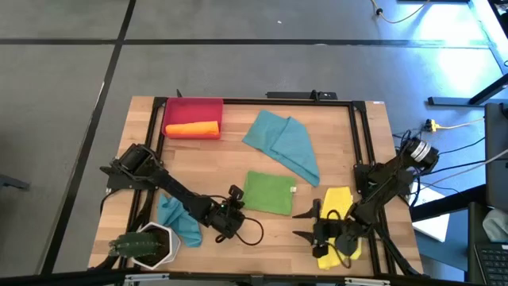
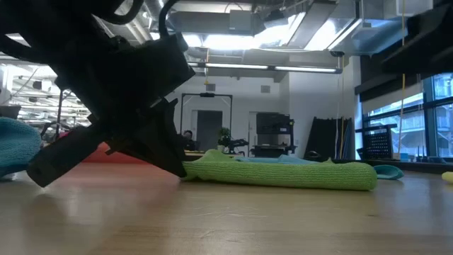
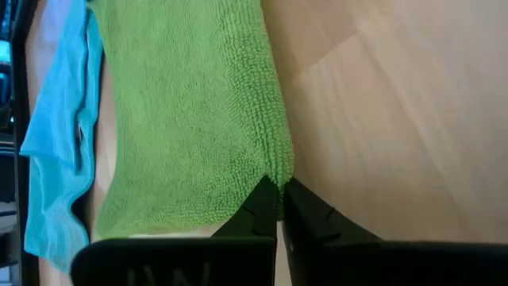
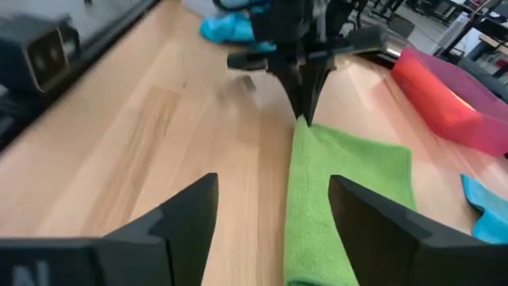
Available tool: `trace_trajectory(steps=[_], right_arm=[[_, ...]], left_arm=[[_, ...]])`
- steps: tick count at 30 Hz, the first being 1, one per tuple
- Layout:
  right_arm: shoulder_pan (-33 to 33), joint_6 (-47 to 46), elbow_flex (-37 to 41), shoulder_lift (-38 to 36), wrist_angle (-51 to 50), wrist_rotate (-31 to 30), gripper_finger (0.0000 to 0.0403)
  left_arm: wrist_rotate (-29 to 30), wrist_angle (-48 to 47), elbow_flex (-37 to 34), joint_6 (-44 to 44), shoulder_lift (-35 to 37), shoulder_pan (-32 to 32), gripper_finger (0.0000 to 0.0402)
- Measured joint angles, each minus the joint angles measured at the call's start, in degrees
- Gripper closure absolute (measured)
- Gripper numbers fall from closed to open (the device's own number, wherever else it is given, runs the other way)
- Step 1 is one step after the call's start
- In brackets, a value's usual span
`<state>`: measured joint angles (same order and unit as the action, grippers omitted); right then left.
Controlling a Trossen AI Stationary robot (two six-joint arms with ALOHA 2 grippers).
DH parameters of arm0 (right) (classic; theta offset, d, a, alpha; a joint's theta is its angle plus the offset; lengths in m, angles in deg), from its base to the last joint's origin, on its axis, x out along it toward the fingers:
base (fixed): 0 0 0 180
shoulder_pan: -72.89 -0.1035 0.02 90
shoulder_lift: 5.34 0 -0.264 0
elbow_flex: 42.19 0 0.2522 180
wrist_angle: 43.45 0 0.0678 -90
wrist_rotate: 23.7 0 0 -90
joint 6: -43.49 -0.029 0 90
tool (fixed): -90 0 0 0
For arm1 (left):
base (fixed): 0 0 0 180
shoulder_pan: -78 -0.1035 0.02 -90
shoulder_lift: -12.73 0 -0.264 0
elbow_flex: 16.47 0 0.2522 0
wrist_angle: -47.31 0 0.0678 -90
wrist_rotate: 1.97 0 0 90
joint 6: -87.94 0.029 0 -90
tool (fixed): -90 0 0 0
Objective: Roll microfiber towels into tight, uniform cylinder then place into a basket
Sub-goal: Roll the green microfiber towel
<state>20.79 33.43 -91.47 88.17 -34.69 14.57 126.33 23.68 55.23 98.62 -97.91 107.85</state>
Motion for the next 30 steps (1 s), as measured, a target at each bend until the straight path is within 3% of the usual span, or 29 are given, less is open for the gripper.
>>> trace_trajectory(steps=[6,15,23,30], right_arm=[[1.9,-0.6,-8.0,8.8,-12.3,0.3,0.0158],[3.8,-14.4,-18.1,15.2,-37.9,0.4,0.0195],[6.4,-16.0,-19.5,18.4,-40.7,3.8,0.0235],[7.0,-16.3,-19.4,18.3,-42.7,1.8,0.0238]], left_arm=[[0.4,0.1,0.0,-0.1,0.0,0.2,0.0401],[0.5,0.4,0.0,-0.2,0.1,0.6,0.0401],[0.5,2.4,0.1,-0.1,0.1,1.3,0.0401],[0.5,2.3,0.1,0.0,0.1,1.5,0.0401]])
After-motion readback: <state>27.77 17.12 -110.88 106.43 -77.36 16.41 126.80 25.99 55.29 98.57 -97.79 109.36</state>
